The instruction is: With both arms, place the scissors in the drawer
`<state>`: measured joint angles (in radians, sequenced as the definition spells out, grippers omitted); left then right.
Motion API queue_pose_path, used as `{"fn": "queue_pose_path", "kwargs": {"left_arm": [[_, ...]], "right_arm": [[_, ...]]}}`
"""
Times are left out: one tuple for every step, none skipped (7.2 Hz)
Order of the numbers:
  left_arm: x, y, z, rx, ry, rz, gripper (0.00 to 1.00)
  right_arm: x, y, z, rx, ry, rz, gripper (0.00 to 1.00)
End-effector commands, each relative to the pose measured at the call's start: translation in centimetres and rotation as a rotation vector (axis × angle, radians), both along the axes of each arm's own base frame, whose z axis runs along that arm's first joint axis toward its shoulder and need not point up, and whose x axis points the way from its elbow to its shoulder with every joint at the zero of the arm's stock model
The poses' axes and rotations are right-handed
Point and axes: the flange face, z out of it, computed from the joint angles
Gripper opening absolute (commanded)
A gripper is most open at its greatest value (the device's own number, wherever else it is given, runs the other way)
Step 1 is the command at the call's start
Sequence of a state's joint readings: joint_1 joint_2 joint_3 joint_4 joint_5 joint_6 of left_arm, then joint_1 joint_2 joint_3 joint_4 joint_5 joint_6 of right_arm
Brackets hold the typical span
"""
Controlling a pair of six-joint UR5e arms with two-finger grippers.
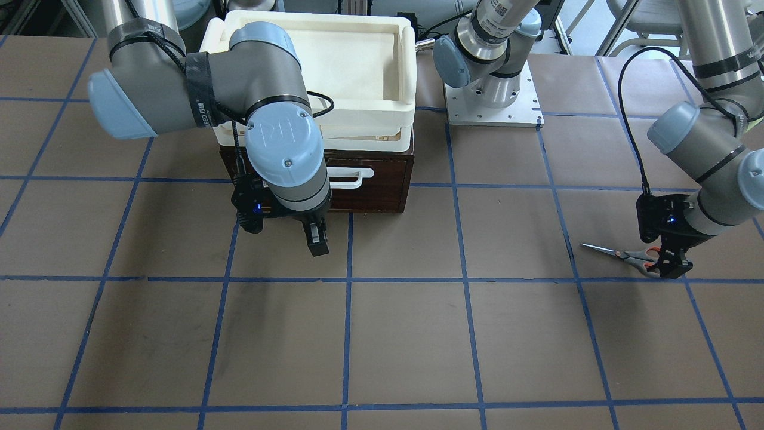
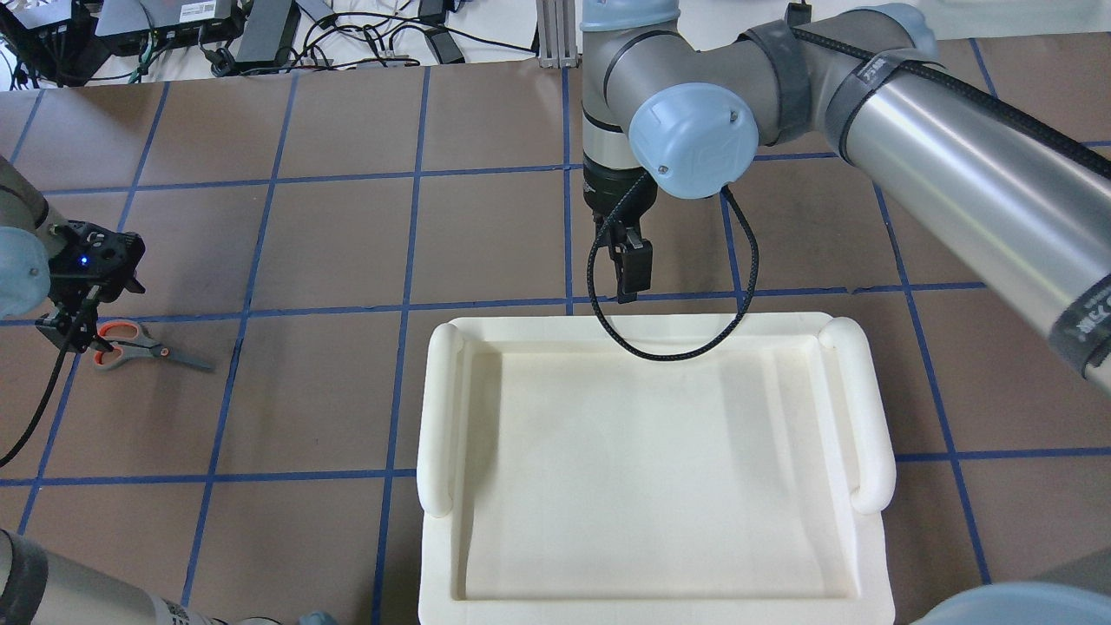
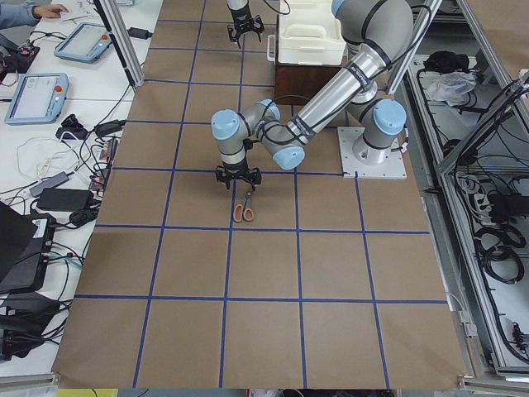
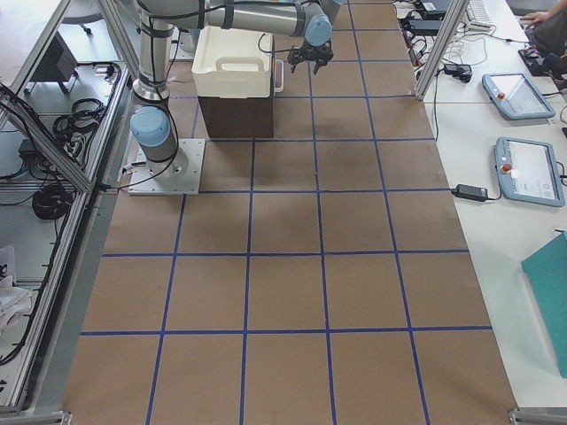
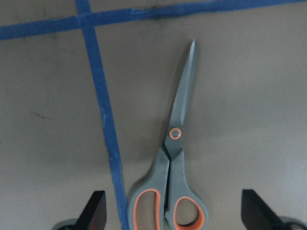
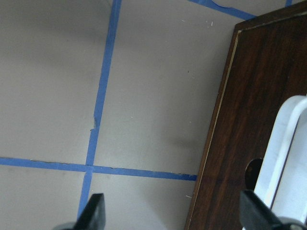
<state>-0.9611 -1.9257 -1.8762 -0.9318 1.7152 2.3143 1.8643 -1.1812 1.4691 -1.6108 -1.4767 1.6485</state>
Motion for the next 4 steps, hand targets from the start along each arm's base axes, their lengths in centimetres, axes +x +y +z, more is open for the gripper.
{"fn": "queue_pose_path", "kwargs": {"left_arm": [[1.5, 2.46, -2.66, -0.035, 0.013, -0.001, 1.0], [1.27, 2.52, -2.99, -0.045, 0.034, 0.006, 1.0], [1.22, 2.42, -3.04, -0.054, 0.041, 0.004, 1.0], [0.99, 2.24, -3.31, -0.066, 0.068, 0.0, 1.0]], "right_arm": [[0.22, 0.91, -0.58, 0.073, 0.002, -0.009, 1.0], [0.14, 1.15, -0.7, 0.092, 0.007, -0.009, 1.0], [0.09, 1.27, -0.87, 0.105, 0.013, -0.008, 1.0], [0.06, 1.38, -1.02, 0.117, 0.02, -0.017, 1.0]]}}
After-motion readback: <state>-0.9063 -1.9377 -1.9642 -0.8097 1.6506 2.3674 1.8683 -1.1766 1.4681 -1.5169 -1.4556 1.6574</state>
